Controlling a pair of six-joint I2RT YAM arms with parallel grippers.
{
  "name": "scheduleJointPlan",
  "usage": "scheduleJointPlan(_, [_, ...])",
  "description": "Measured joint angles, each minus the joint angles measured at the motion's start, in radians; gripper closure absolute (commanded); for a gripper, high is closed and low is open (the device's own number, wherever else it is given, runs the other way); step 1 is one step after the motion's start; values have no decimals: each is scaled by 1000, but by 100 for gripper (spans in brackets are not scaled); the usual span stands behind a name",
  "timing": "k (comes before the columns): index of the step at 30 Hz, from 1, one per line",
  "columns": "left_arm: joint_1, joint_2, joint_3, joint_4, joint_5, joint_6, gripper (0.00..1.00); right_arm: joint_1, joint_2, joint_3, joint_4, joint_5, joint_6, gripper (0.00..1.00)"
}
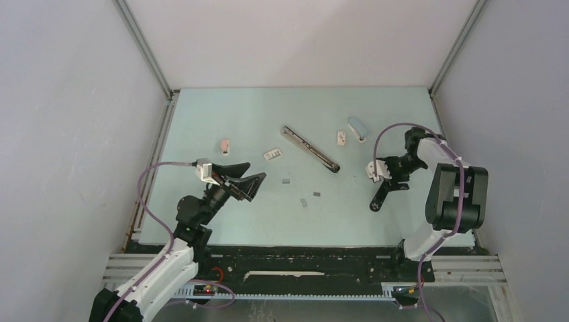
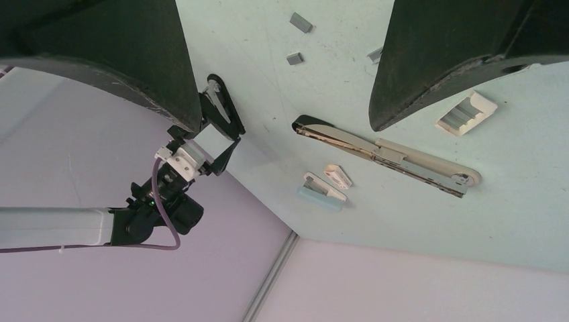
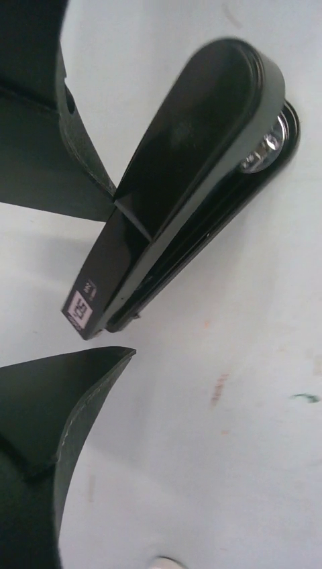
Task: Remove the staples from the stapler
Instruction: Move the stapler to the center of the board.
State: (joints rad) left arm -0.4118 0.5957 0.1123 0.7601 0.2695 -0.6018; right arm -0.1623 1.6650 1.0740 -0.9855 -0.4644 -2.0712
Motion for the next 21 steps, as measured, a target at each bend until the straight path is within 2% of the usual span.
scheduleJointPlan(5, [0,-1,0,0,0,0,0,105,13,0,-25,1,-3,40])
scheduleJointPlan(9, [0,-1,0,0,0,0,0,168,13,-3,-26,-13,-5,40])
scheduleJointPlan(12, [0,-1,0,0,0,-1,0,217,-2,-42,0,-19,-6,36])
scheduleJointPlan(15, [0,-1,0,0,0,-1,0,273,-24,-94,20,-30,11,36])
scheduleJointPlan(21, [0,-1,0,0,0,-2,0,360,-69,-144,47,-43,82,47])
